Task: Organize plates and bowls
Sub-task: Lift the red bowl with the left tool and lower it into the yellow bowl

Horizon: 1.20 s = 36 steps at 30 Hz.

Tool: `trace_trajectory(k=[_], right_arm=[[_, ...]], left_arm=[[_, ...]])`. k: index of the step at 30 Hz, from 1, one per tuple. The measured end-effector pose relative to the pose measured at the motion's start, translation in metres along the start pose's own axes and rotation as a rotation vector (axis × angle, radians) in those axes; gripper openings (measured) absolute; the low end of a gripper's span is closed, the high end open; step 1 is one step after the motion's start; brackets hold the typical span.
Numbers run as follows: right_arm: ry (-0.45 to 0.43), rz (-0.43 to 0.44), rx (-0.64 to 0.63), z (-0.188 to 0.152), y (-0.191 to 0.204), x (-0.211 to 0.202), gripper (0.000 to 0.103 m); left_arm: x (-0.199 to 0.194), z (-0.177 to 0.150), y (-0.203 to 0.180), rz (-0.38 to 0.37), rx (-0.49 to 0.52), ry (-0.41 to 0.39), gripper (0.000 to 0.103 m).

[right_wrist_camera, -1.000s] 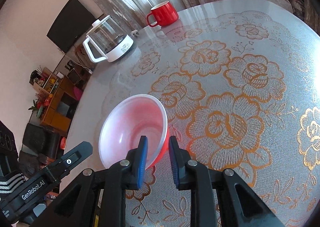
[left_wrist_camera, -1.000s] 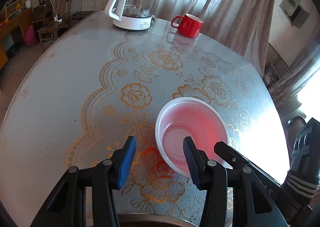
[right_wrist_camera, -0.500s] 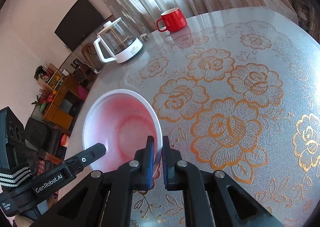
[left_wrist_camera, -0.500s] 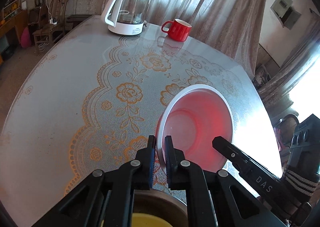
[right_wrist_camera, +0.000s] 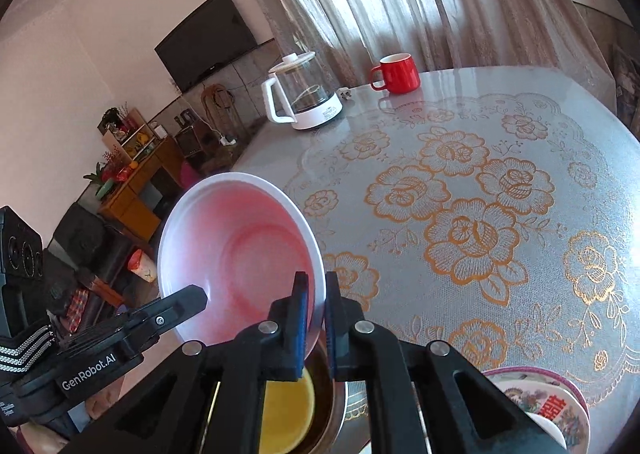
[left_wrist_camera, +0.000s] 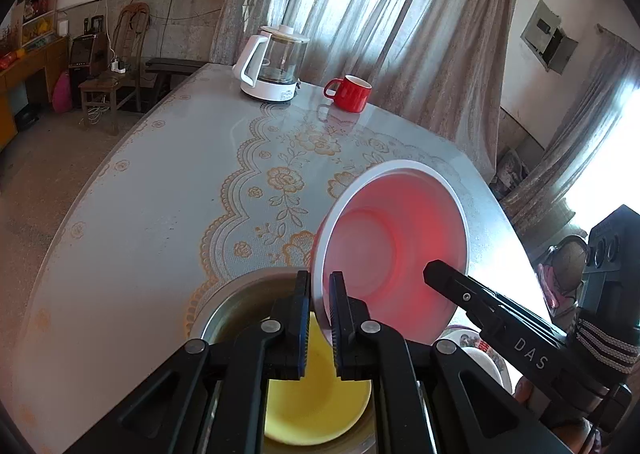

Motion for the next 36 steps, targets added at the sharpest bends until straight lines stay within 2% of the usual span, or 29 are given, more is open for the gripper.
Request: trace_trajectory(k=[8, 13, 17, 22, 29, 36], right_arm=[[-0.021, 0.014, -0.100, -0.029, 0.035, -0.029, 0.007], [-0.004, 0.046, -0.082, -0.050, 0.040, -0.039, 0.007], [0.013, 0.057, -0.062, -0.058, 0.041, -0.044, 0.008], [0.041, 0.062, -0.042, -0.058, 0.039, -0.039, 0.009], [0.136, 0.011, -0.015, -0.073, 0.024, -0.015, 0.010], [0.159, -0.018, -0.047, -0.083, 0.021, 0.001, 0.011]], left_arm=[[-0.033, -0.036, 0.018, 0.005, -0.025, -0.005, 0.009], [-0.044, -0.056, 0.027, -0.011, -0.069, 0.026, 0.009], [-0.047, -0.055, 0.030, -0.043, -0.123, 0.064, 0.009], [-0.037, -0.053, 0.032, -0.046, -0.124, 0.093, 0.009], [-0.011, -0.085, 0.042, -0.011, -0.133, 0.202, 0.009], [-0.007, -0.088, 0.049, 0.052, -0.091, 0.188, 0.009]])
Point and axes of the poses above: each gripper's, at about its wrist camera, not at the fingertips, and x roughly the way its jaws point, y to its left, z to its top, the point moved 7 cm from there along x, roughly the way its jaws point, and after that the axes turned 11 degrees about -y, right-handed, at the moved point
